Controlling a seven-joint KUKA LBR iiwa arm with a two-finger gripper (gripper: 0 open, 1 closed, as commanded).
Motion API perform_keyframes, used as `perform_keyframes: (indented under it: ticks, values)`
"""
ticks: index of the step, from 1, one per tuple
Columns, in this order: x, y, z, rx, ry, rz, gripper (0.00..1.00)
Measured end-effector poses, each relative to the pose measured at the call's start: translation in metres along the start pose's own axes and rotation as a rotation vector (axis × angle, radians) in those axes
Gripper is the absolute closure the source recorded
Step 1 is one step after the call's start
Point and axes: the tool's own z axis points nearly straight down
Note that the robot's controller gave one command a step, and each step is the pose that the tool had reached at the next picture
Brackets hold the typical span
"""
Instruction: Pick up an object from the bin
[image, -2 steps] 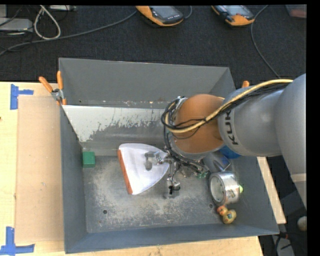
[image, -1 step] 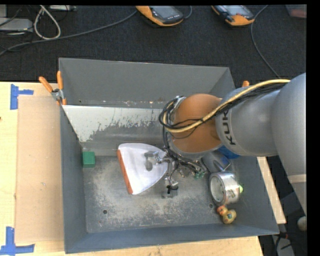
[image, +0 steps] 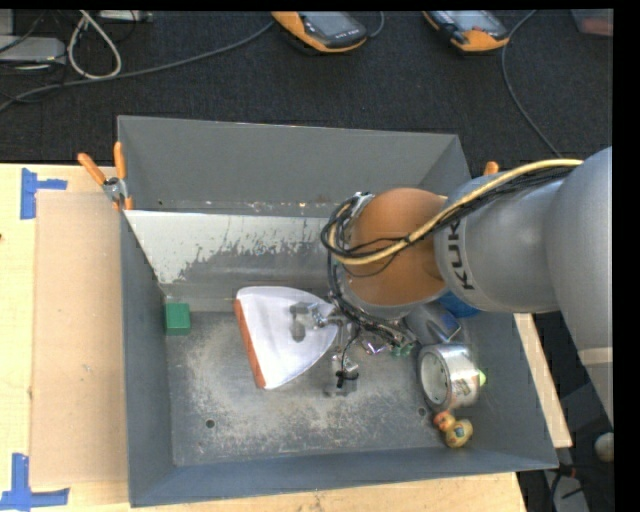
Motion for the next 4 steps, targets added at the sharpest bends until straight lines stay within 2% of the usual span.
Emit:
perform_keyframes:
  ticks: [1,2,3,4]
  values:
    - [-0.002,0.003,-0.001,0.0,0.001,0.013,1.0]
    - [-0.002,0.003,-0.001,-0.001,0.001,0.014,1.0]
    - [0.001,0.005,-0.023,-0.005,0.011,0.014,1.0]
    - [-0.002,0.005,-0.086,-0.002,0.004,0.014,1.0]
